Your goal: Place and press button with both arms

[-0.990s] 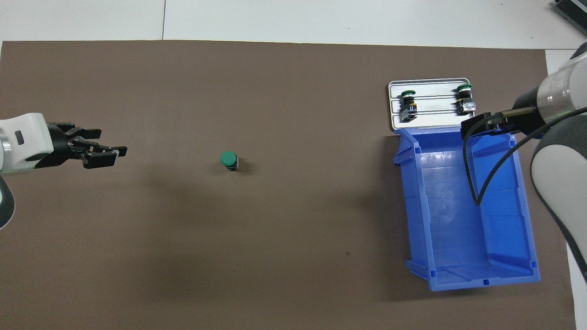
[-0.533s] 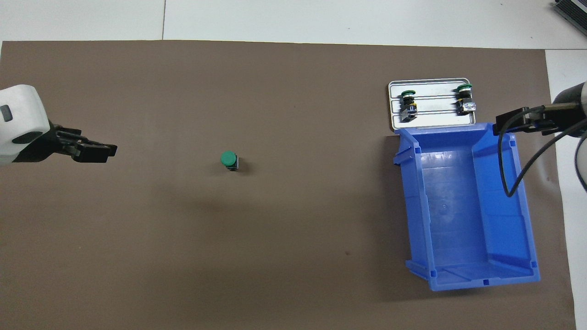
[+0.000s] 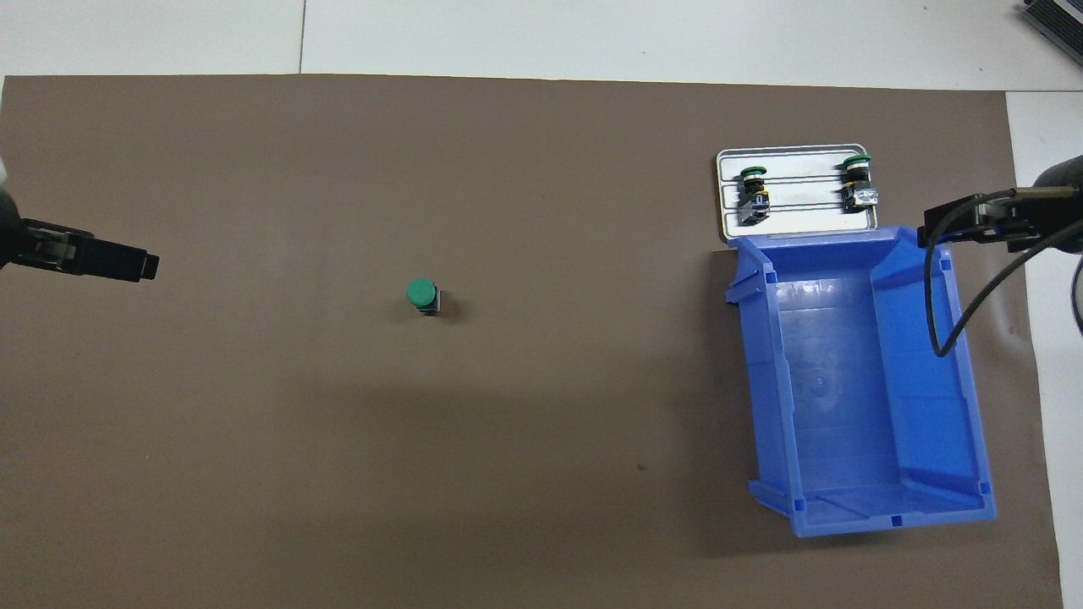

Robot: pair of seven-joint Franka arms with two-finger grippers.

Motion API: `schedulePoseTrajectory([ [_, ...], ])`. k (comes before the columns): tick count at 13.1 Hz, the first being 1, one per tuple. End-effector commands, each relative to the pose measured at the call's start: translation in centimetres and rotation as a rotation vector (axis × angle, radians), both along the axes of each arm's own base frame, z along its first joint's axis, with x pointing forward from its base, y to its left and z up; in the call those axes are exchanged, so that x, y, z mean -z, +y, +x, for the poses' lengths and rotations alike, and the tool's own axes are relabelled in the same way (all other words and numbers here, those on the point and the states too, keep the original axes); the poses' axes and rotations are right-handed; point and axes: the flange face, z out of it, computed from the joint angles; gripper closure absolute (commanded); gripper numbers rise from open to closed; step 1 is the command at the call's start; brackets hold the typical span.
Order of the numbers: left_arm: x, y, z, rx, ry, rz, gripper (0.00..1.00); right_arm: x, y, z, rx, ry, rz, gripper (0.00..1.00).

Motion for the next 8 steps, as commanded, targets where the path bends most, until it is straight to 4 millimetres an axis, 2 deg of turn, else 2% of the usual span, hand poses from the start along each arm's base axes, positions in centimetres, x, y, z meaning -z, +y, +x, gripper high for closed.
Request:
schedulePoseTrajectory([
  [1,-1.0,0.0,1.8,-0.044,0.046,0.032,0.0,-0.1,-0.1,-0.7,0.015,-0.005,0.012,0.0],
  [4,-1.7,0.5,0.9,-0.11,0.058,0.068,0.0,-0.1,-0.1,-0.7,0.014,-0.005,0.012,0.0],
  [5,-2.4,0.4,-0.1,-0.127,0.06,0.082,0.0,-0.1,0.0,-0.7,0.017,-0.004,0.012,0.0],
  [8,-1.4,0.6,-1.8,-0.121,0.121,0.086,0.0,-0.2,-0.1,-0.7,0.02,-0.002,0.012,0.0],
])
